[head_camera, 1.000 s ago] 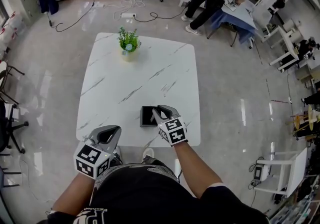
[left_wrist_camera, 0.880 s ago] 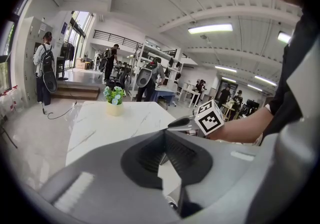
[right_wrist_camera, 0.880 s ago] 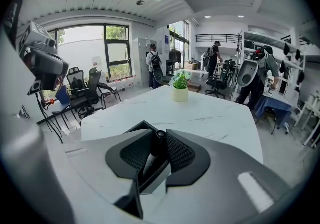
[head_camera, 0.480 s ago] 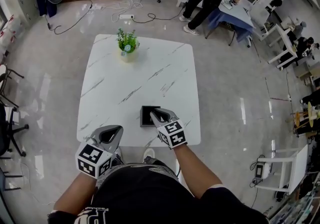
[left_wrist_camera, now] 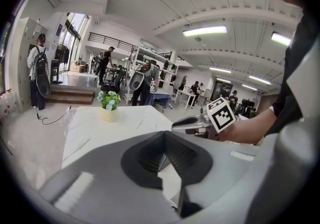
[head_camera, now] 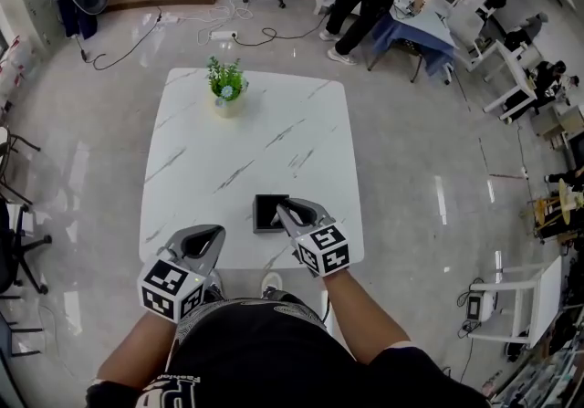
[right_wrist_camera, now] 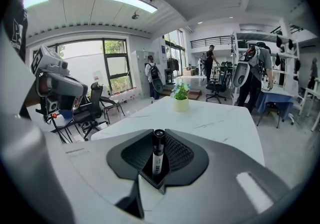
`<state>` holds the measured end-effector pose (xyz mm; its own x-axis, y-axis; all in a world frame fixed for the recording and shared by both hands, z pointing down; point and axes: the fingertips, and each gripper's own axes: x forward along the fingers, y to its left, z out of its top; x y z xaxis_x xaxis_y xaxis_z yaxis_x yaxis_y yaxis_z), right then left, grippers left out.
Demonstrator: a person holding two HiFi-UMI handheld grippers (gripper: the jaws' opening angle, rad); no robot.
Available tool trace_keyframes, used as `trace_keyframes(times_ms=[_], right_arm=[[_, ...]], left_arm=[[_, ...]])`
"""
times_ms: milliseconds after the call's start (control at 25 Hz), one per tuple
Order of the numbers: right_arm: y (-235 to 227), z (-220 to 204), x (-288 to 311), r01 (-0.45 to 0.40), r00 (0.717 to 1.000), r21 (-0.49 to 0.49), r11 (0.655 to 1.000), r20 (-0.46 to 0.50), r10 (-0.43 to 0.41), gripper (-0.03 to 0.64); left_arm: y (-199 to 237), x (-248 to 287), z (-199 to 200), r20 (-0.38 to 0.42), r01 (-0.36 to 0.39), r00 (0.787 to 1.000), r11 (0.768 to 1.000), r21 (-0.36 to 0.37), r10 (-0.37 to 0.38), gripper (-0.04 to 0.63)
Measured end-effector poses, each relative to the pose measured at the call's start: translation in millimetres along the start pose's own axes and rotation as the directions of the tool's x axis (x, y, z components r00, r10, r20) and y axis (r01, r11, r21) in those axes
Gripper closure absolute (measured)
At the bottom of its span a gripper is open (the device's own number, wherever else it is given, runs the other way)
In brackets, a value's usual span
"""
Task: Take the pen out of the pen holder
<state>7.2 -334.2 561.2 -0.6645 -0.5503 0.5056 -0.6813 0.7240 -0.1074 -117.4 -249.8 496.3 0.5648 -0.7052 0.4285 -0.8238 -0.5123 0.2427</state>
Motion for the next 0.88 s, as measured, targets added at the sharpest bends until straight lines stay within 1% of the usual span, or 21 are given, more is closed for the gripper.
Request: trace_keyframes(times_ms=[360, 880], right_arm=[[-3, 40, -39, 0.028, 0.995, 0.028, 0.999, 0.099, -0.031, 0.552], [21, 95, -91, 0.001, 0.967, 0.038, 0.999, 0.254, -0.011, 0.552]], left_arm=[[1, 7, 17, 0.023, 0.014, 1.0, 0.999, 0.041, -0.015, 0.538], [-2, 4, 46, 0.083, 0.028, 0.996, 0.996, 0.083, -0.035, 0.538]])
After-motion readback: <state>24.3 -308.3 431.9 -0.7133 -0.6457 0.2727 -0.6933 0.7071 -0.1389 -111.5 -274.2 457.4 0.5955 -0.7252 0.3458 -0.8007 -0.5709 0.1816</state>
